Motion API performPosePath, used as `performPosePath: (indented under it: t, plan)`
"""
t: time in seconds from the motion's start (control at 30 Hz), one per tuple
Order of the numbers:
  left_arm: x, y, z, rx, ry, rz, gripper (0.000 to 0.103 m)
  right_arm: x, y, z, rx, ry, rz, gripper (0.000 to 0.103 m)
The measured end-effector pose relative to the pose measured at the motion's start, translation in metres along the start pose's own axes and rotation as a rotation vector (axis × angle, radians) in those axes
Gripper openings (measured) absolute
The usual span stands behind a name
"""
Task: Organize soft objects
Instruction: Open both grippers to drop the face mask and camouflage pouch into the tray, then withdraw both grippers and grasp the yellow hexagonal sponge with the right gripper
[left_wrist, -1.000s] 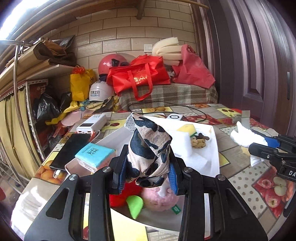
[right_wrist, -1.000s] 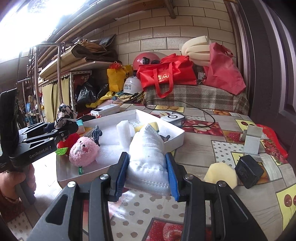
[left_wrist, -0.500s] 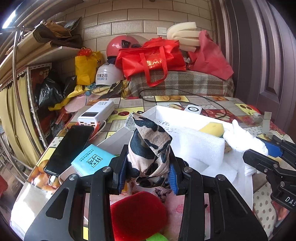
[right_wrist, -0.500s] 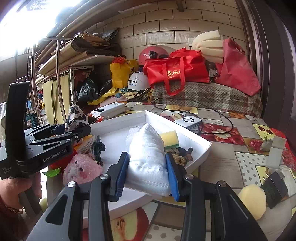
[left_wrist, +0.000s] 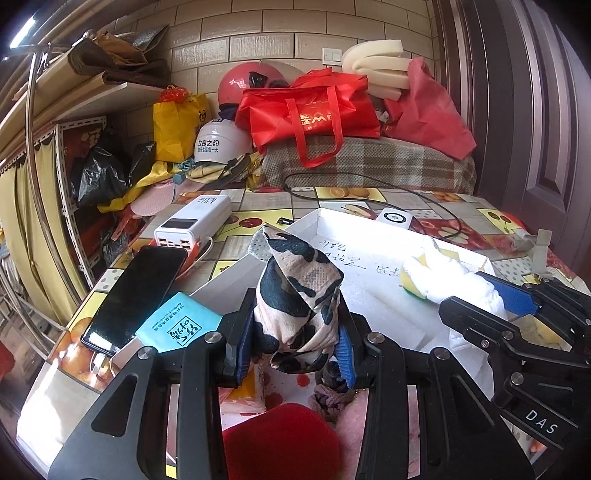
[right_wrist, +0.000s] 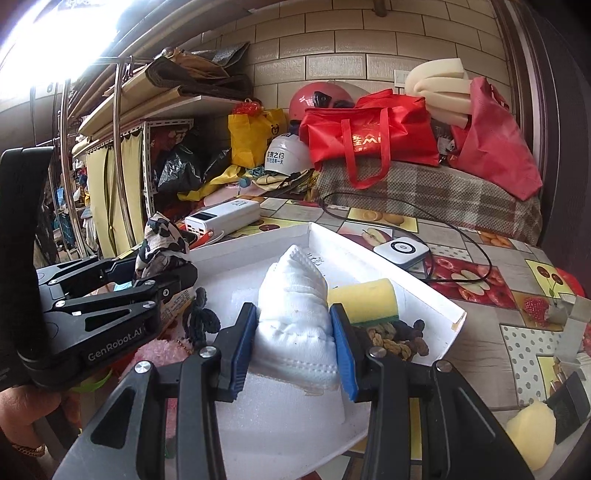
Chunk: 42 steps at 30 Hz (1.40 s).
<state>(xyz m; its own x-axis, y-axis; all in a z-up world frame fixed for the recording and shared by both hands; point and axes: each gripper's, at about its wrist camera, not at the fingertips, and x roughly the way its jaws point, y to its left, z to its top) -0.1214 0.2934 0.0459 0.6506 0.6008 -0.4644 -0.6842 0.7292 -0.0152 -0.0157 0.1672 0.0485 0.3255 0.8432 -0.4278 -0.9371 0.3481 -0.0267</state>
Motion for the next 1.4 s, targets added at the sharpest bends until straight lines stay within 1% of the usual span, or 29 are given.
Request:
performPosePath:
  t: [0.3,0.4,0.43,0.47,0.5,0.53,0.57,0.6,0.63,0.67,0.77,1.0,1.2,1.4]
  plan:
    - [0.0,-0.003,0.0,-0.004,-0.002,0.003,0.037,-0.001,0.001,0.0,-0.007,-0.002,0.005,0.04]
    - [0.0,-0.001,-0.001,-0.021,-0.014,0.02,0.043,-0.001,0.003,0.0,-0.015,-0.006,-0.001,0.042]
    - [-0.002,0.0,-0.002,-0.028,-0.021,0.032,0.05,-0.001,0.002,0.0,-0.014,-0.008,-0.004,0.042]
    - [-0.003,0.0,-0.002,-0.033,-0.03,0.044,0.06,-0.001,0.002,0.001,-0.012,-0.009,-0.002,0.042]
    - [-0.006,0.001,-0.003,-0.037,-0.044,0.056,0.067,0.0,0.001,0.001,-0.01,-0.007,-0.001,0.044]
    - [-0.009,0.001,-0.003,-0.04,-0.059,0.069,0.086,0.0,0.001,0.001,-0.008,-0.006,0.001,0.052]
    - [-0.011,0.001,-0.004,-0.038,-0.07,0.083,0.099,0.0,0.001,0.001,-0.007,-0.008,0.001,0.071]
    - [-0.013,0.003,-0.005,-0.049,-0.081,0.1,0.103,-0.001,0.001,0.001,-0.006,-0.013,0.001,0.082]
    - [-0.015,0.006,-0.005,-0.056,-0.09,0.103,0.103,-0.003,0.0,0.001,-0.004,-0.023,-0.001,0.09]
    - [-0.017,0.006,-0.005,-0.057,-0.096,0.107,0.103,-0.004,-0.002,0.001,0.007,-0.032,-0.011,0.095]
    - [-0.02,0.008,-0.006,-0.056,-0.108,0.123,0.103,-0.006,-0.005,0.001,0.027,-0.04,-0.017,0.103]
    - [-0.024,0.007,-0.007,-0.056,-0.129,0.139,0.103,-0.007,-0.005,0.001,0.033,-0.051,-0.02,0.103]
    - [-0.033,0.006,-0.008,-0.062,-0.174,0.153,0.103,-0.017,-0.007,-0.001,0.043,-0.109,-0.03,0.103]
    - [-0.038,0.003,-0.01,-0.059,-0.184,0.152,0.103,-0.025,-0.009,-0.002,0.055,-0.137,-0.063,0.103]
